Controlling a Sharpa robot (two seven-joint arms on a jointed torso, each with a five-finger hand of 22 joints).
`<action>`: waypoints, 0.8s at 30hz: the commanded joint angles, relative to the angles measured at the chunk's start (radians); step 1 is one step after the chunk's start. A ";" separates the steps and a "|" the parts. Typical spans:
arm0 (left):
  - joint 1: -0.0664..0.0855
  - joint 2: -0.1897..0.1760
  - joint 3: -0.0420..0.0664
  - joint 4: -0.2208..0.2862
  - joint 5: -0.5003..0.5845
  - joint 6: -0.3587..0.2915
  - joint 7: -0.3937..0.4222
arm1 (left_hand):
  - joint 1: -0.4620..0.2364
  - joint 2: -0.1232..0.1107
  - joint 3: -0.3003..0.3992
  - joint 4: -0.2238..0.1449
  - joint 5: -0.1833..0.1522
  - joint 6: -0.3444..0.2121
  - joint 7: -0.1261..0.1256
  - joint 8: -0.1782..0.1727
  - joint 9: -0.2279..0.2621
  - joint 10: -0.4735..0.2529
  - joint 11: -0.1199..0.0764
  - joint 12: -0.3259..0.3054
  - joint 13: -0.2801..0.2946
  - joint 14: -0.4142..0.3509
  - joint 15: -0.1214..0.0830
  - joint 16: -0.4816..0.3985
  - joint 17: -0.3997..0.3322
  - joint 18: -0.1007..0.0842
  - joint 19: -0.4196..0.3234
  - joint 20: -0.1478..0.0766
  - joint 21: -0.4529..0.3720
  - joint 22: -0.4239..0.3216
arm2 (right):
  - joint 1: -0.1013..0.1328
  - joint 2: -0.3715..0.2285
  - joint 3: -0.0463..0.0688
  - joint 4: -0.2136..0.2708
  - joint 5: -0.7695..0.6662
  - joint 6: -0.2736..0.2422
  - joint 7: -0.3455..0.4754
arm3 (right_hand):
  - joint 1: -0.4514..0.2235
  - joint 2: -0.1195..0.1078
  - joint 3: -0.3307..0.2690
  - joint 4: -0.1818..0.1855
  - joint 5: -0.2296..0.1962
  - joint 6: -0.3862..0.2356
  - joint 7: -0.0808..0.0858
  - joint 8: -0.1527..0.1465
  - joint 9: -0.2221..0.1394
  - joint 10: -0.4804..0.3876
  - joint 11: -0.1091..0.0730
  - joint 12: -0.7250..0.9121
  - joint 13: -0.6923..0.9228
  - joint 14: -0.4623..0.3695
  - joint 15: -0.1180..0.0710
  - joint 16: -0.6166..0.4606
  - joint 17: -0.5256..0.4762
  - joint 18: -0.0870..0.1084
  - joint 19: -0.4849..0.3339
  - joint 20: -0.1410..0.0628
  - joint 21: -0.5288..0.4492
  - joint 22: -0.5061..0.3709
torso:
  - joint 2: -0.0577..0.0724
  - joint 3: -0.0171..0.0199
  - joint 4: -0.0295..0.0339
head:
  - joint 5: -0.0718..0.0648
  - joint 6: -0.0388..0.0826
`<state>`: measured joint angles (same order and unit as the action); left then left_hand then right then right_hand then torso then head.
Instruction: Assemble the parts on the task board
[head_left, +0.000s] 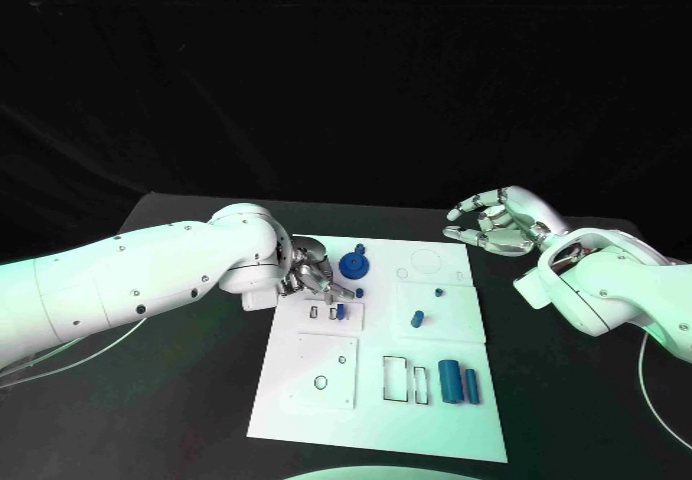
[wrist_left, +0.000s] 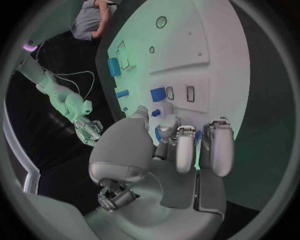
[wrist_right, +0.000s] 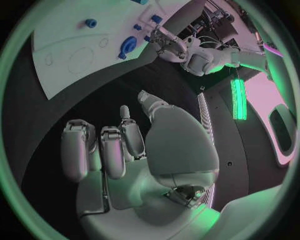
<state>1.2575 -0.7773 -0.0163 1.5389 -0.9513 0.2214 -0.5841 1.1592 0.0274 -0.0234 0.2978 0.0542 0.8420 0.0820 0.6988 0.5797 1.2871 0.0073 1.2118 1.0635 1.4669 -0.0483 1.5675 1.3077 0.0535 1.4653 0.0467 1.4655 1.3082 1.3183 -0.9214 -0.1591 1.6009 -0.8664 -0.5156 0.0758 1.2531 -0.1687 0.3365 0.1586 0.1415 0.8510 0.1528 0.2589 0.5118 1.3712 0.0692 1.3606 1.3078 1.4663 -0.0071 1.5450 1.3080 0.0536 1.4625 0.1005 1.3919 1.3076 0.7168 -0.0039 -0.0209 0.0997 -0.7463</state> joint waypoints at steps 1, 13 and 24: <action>0.002 0.006 -0.002 0.000 0.006 0.042 -0.005 | -0.012 0.000 -0.006 -0.003 -0.003 -0.002 -0.005 0.007 0.002 0.002 -0.003 0.005 0.001 0.104 -0.010 0.003 0.263 -0.008 0.016 -0.009 0.007 0.029 | -0.001 0.003 0.000 -0.002 -0.016 0.018 -0.005 | 0.011 -0.001 -0.005 0.001 0.007 0.004 0.000 0.001 0.001 -0.003 0.000 -0.001 0.026 0.082 0.002 -0.004 0.164 0.000 0.001 -0.002 0.003 0.066 | 0.000 -0.0002 0.0008 | -0.002 0.003; 0.003 0.018 -0.009 -0.010 0.031 0.059 -0.006 | -0.006 -0.003 -0.001 -0.003 -0.003 -0.009 -0.006 0.012 0.012 0.001 -0.004 0.004 -0.001 0.104 -0.011 0.003 0.263 -0.008 0.017 -0.010 0.008 0.033 | -0.002 0.008 -0.001 -0.005 -0.019 0.019 -0.008 | 0.011 -0.001 -0.005 0.001 0.007 0.004 0.000 0.001 0.001 -0.003 0.000 -0.001 0.026 0.082 0.002 -0.004 0.164 0.000 0.001 -0.002 0.003 0.066 | 0.000 0.0002 -0.0001 | -0.004 0.002; 0.003 0.024 -0.012 -0.014 0.040 0.068 -0.007 | 0.007 -0.007 0.019 -0.003 -0.003 -0.018 -0.007 0.017 0.028 0.000 -0.005 0.004 0.001 0.104 -0.012 0.003 0.263 -0.009 0.018 -0.011 0.008 0.035 | -0.003 0.012 -0.002 -0.008 -0.019 0.019 -0.008 | 0.011 -0.001 -0.007 0.002 0.007 0.002 0.001 0.000 0.001 -0.003 0.001 -0.001 0.026 0.082 0.002 -0.005 0.163 0.000 0.000 -0.002 0.002 0.065 | 0.001 -0.0004 0.0000 | -0.001 0.000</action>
<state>1.2590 -0.7559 -0.0286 1.5246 -0.9275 0.2649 -0.5897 1.1625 0.0241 -0.0076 0.2945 0.0542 0.8295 0.0743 0.7129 0.6066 1.2870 0.0074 1.2118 1.0632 1.4670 -0.0555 1.5675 1.3075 0.0535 1.4684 0.0427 1.4691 1.3079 1.3164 -0.9104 -0.1604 1.5930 -0.8734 -0.5104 0.0691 1.2531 -0.1687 0.3338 0.1614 0.1452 0.8510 0.1528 0.2588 0.5115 1.3712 0.0692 1.3605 1.3076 1.4663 -0.0072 1.5450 1.3077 0.0536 1.4625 0.1005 1.3919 1.3074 0.7167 -0.0040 -0.0213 0.0982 -0.7455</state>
